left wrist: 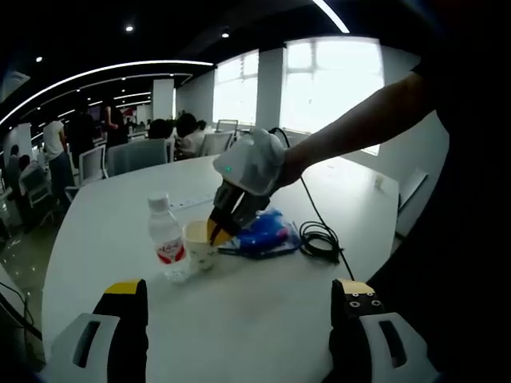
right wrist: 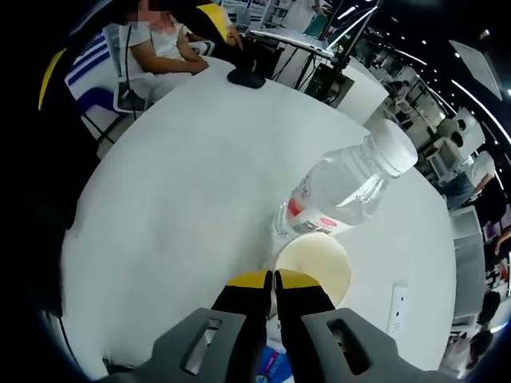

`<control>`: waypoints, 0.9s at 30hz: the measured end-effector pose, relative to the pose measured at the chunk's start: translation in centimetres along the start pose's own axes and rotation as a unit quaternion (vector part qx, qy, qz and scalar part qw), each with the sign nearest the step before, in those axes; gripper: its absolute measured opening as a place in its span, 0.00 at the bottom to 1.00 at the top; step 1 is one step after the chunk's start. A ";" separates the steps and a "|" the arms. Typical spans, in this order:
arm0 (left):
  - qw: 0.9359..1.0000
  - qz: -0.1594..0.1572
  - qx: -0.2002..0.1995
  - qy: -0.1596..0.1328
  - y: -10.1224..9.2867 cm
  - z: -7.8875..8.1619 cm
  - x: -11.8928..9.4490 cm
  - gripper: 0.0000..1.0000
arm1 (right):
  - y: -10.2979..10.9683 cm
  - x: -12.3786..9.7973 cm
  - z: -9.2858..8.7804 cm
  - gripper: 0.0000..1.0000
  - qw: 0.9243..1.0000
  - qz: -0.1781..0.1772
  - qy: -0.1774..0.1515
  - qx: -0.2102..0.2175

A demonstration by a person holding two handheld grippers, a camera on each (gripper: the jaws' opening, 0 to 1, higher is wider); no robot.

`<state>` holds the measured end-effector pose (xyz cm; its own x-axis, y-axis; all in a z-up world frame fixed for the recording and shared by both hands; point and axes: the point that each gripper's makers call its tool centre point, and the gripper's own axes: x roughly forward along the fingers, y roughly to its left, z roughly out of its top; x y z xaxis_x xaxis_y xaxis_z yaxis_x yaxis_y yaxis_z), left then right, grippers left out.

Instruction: Arrange the tabletop items into an orderly group along one side of the table until the central work area is clear of visible clutter.

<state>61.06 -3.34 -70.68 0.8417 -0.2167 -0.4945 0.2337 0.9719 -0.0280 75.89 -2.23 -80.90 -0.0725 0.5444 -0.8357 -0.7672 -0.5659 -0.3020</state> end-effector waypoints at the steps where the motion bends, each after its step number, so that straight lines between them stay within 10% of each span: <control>1: 1.000 0.000 0.000 0.000 0.0 0.0 0.0 0.94 | 0.0 0.0 0.0 0.00 1.000 0.000 0.001 0.001; 13: 1.000 -0.002 0.001 0.001 -0.2 0.0 -0.1 0.93 | -0.1 -0.1 -0.3 0.02 1.000 -0.006 0.000 0.016; 27: 1.000 -0.004 -0.003 -0.005 -0.3 0.1 0.1 0.94 | -1.2 -3.1 1.1 0.34 0.990 -0.057 -0.050 0.120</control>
<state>61.11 -3.71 -70.65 0.8445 -0.2250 -0.4861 0.2373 0.9707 -0.0370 76.34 -2.62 -77.45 -0.0299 0.6612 -0.7496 -0.9029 -0.3397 -0.2636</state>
